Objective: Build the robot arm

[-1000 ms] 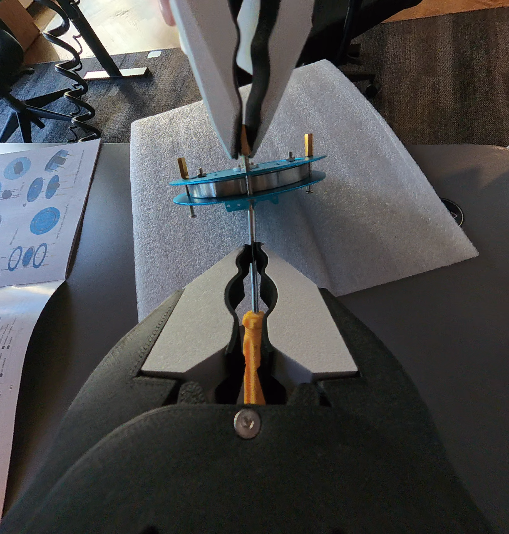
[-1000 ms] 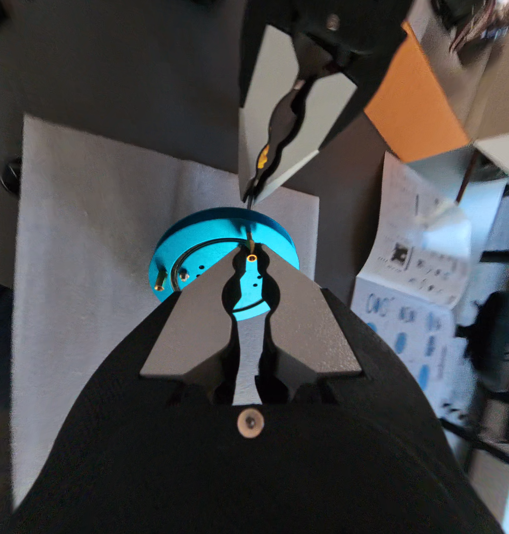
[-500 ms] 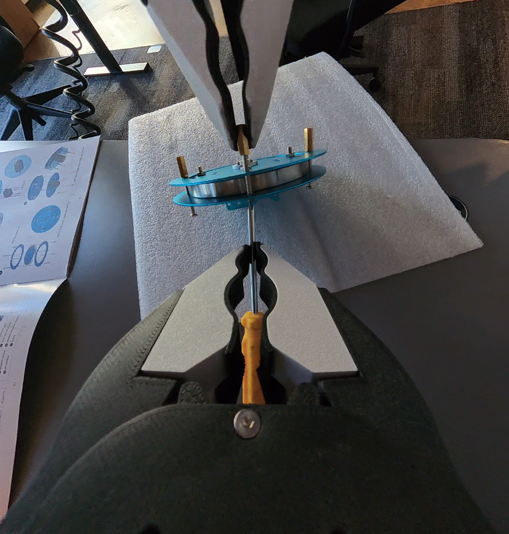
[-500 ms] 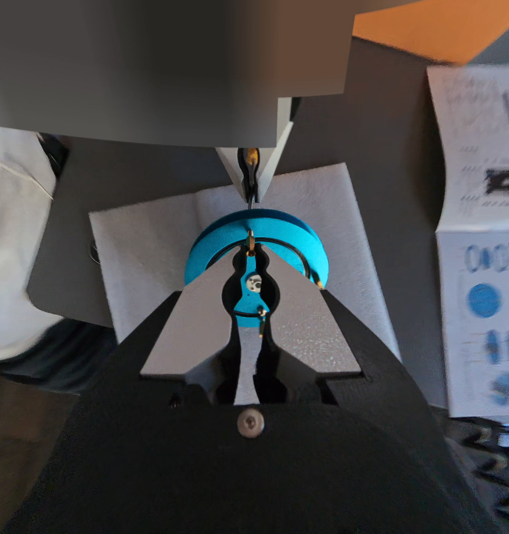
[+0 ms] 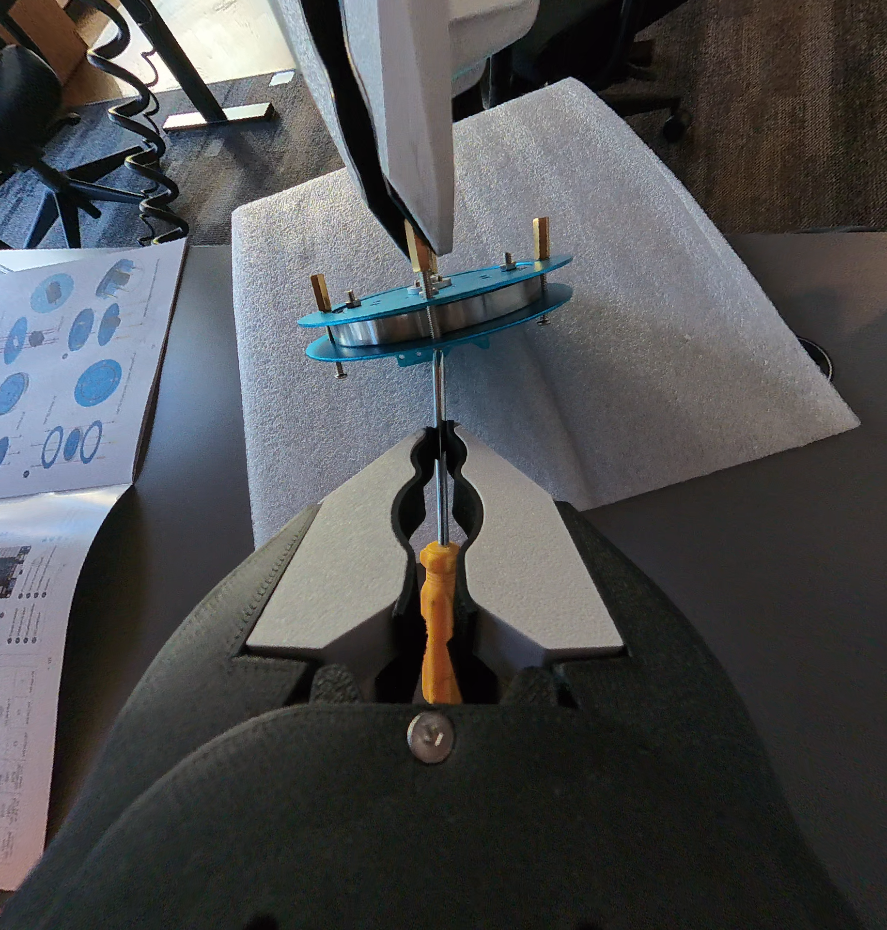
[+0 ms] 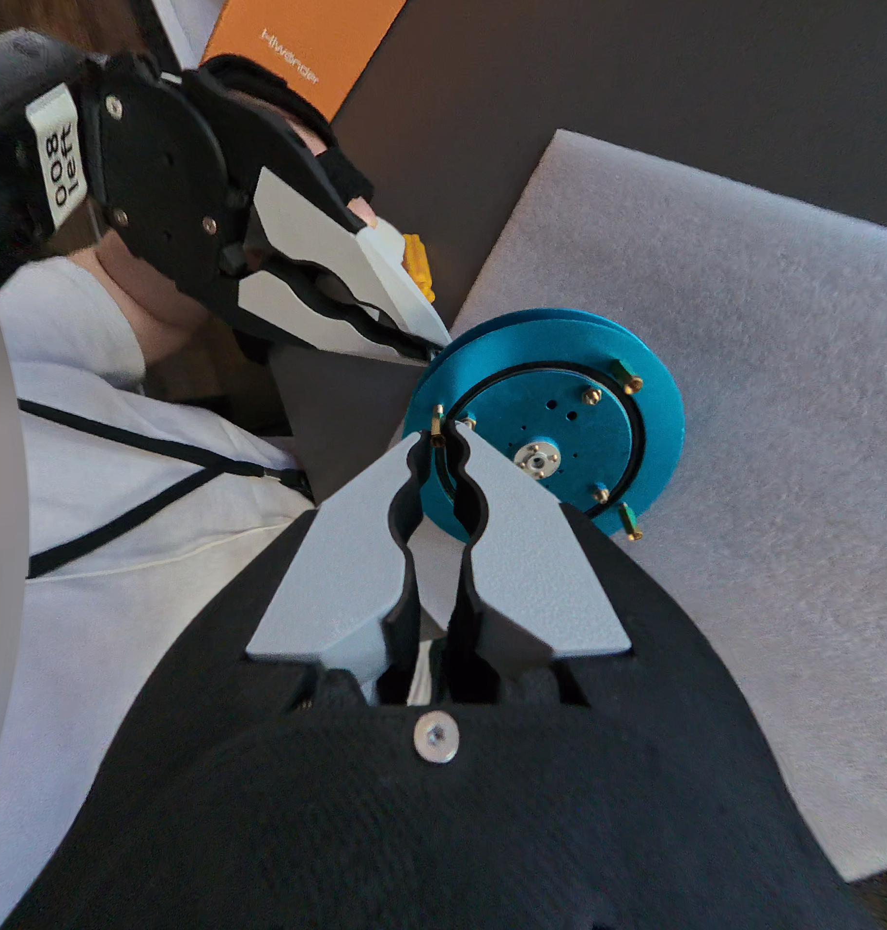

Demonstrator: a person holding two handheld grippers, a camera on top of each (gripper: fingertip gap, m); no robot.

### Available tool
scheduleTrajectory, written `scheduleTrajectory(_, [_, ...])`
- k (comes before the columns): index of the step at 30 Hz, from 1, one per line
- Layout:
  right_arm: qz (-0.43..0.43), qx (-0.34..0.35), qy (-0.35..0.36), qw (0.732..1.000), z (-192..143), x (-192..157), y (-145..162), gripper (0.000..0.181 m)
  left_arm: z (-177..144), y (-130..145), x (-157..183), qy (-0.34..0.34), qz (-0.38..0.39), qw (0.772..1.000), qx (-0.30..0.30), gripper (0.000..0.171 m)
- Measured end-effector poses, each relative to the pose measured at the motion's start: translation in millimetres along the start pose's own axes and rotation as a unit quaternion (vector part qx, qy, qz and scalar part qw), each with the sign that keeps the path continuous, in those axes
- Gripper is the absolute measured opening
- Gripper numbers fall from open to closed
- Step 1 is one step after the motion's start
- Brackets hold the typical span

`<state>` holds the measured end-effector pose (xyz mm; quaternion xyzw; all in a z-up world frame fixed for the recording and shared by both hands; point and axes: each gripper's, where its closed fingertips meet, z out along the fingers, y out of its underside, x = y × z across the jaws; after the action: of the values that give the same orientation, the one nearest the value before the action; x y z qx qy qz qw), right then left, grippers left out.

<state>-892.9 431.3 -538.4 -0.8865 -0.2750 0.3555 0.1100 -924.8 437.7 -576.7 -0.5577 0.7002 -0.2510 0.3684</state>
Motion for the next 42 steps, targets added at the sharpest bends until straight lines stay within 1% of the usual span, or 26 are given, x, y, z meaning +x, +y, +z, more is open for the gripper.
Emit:
scheduleTrajectory(3, [0.04,0.014,-0.004,0.999,0.3,0.4,-1.2,0.004,0.1,0.7,-0.6,-0.006,0.004,1.0,-0.004,0.002])
scheduleTrajectory(4, [0.032,0.018,0.0,0.999,0.6,0.7,-2.1,0.004,0.0,1.0,-1.0,-0.007,0.004,1.0,-0.005,0.002])
scheduleTrajectory(5, [-0.003,0.017,0.008,1.0,1.1,0.3,-2.3,0.004,0.0,1.4,-0.7,-0.005,0.003,1.0,-0.006,0.002])
scheduleTrajectory(7, [-0.132,0.002,0.031,0.991,1.2,-1.4,-0.7,0.005,0.3,0.9,1.4,0.005,-0.001,1.0,-0.002,0.002])
scheduleTrajectory(8, [-0.209,-0.001,0.048,0.977,0.2,-1.4,-1.1,0.006,0.4,0.6,2.1,0.007,-0.001,1.0,0.0,0.002])
scheduleTrajectory(10, [-0.354,0.011,0.07,0.932,-3.6,-4.0,-2.5,0.012,0.7,1.3,2.0,0.008,0.0,1.0,-0.001,0.002])
scheduleTrajectory(11, [-0.405,0.031,0.082,0.91,-6.6,-3.2,-4.9,0.016,0.8,1.4,2.0,0.009,-0.002,1.0,0.001,0.002])
scheduleTrajectory(12, [-0.43,0.055,0.087,0.897,-9.9,-1.6,-7.6,0.017,0.7,1.6,2.2,0.01,-0.003,1.0,0.002,0.002])
scheduleTrajectory(13, [-0.429,0.082,0.077,0.896,-12.7,-1.1,-9.2,0.02,0.7,1.8,2.2,0.012,-0.005,1.0,0.003,0.002])
scheduleTrajectory(14, [-0.41,0.11,0.057,0.903,-15.1,-0.9,-10.5,0.026,0.7,2.0,2.2,0.013,-0.006,1.0,0.006,0.002])
scheduleTrajectory(15, [-0.391,0.137,0.032,0.909,-17.0,-1.3,-10.2,0.029,0.7,2.1,2.2,0.014,-0.007,1.0,0.008,0.002])
scheduleTrajectory(16, [-0.383,0.162,0.015,0.909,-18.4,-2.3,-8.7,0.029,0.9,2.0,2.4,0.017,-0.008,1.0,0.009,0.002])
scheduleTrajectory(17, [-0.389,0.182,0.008,0.903,-18.7,-3.6,-6.7,0.027,1.1,1.9,2.7,0.018,-0.007,1.0,0.01,0.002])
scheduleTrajectory(20, [-0.446,0.21,0.052,0.868,-15.4,-3.2,-6.2,0.02,1.9,1.4,4.7,0.026,-0.003,1.0,0.013,0.002])
scheduleTrajectory(22, [-0.481,0.2,0.069,0.851,-12.2,-5.7,-6.0,0.02,3.1,1.8,5.7,0.03,-0.004,0.999,0.014,0.002])
scheduleTrajectory(24, [-0.498,0.175,0.071,0.846,-9.5,-5.7,-4.5,0.02,3.8,2.6,6.5,0.033,-0.003,0.999,0.013,0.002])
scheduleTrajectory(28, [-0.507,0.133,0.054,0.85,-6.5,-8.3,0.3,0.014,5.2,3.6,7.0,0.031,-0.001,0.999,0.011,0.002])
scheduleTrajectory(31, [-0.518,0.101,0.065,0.847,-1.9,-3.6,4.9,0.014,6.2,3.5,6.6,0.031,-0.002,0.999,0.011,0.002])
scheduleTrajectory(34, [-0.514,0.097,0.065,0.85,-0.5,-2.0,3.9,0.005,7.5,3.8,6.7,0.034,-0.007,0.999,0.01,0.003])
scheduleTrajectory(40, [-0.481,0.092,0.062,0.87,0.9,2.0,4.2,0.005,10.4,5.4,7.3,0.038,-0.025,0.999,0.002,0.002])
scheduleTrajectory(42, [-0.481,0.1,0.06,0.869,0.2,2.3,5.2,0.005,11.3,4.5,8.9,0.043,-0.032,0.999,0.004,0.002])
